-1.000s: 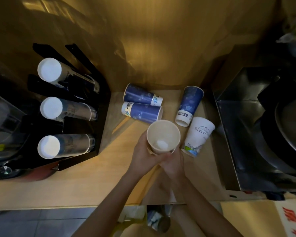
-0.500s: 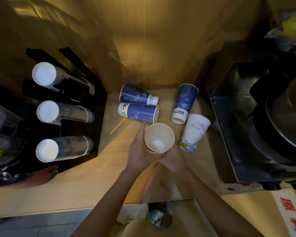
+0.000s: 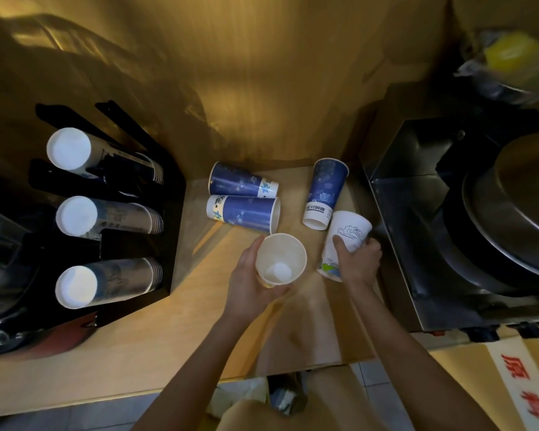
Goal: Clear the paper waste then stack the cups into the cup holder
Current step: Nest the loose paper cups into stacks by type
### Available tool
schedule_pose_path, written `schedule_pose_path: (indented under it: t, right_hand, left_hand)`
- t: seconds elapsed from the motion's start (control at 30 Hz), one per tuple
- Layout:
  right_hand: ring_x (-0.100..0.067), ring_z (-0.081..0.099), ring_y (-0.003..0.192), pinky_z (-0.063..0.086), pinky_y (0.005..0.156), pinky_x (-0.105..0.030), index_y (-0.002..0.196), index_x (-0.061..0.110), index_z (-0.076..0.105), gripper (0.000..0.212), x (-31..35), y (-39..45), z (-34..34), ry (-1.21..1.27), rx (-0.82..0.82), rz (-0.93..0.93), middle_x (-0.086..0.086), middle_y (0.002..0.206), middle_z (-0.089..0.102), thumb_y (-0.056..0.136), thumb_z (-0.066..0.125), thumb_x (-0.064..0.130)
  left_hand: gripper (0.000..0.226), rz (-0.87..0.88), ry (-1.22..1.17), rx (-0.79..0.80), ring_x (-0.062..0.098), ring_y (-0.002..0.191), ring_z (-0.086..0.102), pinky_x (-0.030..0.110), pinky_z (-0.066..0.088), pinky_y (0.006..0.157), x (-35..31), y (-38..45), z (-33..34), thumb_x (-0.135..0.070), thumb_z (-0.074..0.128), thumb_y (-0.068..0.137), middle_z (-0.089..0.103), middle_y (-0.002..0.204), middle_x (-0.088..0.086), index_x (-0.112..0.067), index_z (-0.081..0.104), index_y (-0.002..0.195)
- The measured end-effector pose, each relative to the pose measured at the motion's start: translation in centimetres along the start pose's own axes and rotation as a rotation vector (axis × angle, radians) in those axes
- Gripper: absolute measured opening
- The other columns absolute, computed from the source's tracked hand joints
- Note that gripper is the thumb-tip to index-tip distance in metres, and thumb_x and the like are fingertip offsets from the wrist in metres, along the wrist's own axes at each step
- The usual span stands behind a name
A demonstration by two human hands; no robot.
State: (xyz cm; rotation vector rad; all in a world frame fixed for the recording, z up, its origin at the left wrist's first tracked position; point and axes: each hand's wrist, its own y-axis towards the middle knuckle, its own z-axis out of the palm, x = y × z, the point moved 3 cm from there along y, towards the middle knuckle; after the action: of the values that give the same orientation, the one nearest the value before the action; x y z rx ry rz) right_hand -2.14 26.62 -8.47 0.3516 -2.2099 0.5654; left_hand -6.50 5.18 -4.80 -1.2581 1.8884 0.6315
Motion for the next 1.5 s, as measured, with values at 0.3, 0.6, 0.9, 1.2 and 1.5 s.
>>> schedule_pose_path:
  t: [0.3,0.6,0.9,1.2,1.5]
  right_hand:
    - [-0.03,0.064,0.096,0.048,0.075,-0.032,0.121,0.008,0.045,0.07,2.4,-0.7,-0.6,0.258,0.057,-0.011,-0.013,0.113,0.063,0.067,0.079,0.034]
    - [-0.006,0.059,0.11,0.056,0.075,-0.021,0.132,0.054,0.014,0.101,9.6,-8.3,-2.5,0.599,0.593,-0.549,0.01,0.13,0.045,0.062,0.079,0.02]
    - [-0.012,0.05,0.122,0.051,0.093,-0.035,0.131,0.06,0.016,0.098,8.7,-9.9,-1.2,0.289,0.599,-0.717,0.002,0.139,0.044,0.058,0.075,0.034]
    - [0.009,0.033,0.124,0.036,0.097,-0.02,0.133,0.059,0.011,0.095,6.6,-9.7,0.3,0.003,0.586,-0.853,0.018,0.135,0.035,0.067,0.075,0.034]
    - [-0.016,0.038,0.128,0.038,0.105,-0.038,0.139,0.02,0.032,0.078,3.3,-8.1,-1.1,-0.298,0.522,-0.889,-0.003,0.141,0.044,0.075,0.064,0.051]
  left_hand:
    - [0.096,-0.014,-0.029,-0.009,-0.002,0.11,0.04,0.013,0.034,0.087,-0.1,0.0,0.0,-0.032,0.087,0.052,0.051,0.131,-0.004,-0.02,0.037,0.133]
    - [0.094,-0.023,-0.1,-0.013,0.009,0.111,0.052,0.022,0.044,0.09,-0.1,0.0,-0.1,-0.031,0.089,0.049,0.055,0.125,-0.006,-0.017,0.042,0.13]
    - [0.091,-0.102,-0.197,0.012,0.01,0.108,0.054,0.03,0.048,0.087,-0.1,0.2,-0.2,-0.03,0.085,0.044,0.057,0.121,-0.004,-0.019,0.043,0.124]
    - [0.094,-0.097,-0.164,-0.011,0.014,0.109,0.056,0.027,0.048,0.087,0.7,0.5,0.4,-0.024,0.09,0.041,0.06,0.121,-0.001,-0.014,0.047,0.124]
    - [0.092,-0.087,-0.136,-0.019,0.006,0.101,0.051,0.022,0.043,0.082,0.4,0.5,0.2,-0.021,0.092,0.041,0.053,0.112,-0.012,-0.02,0.045,0.12]
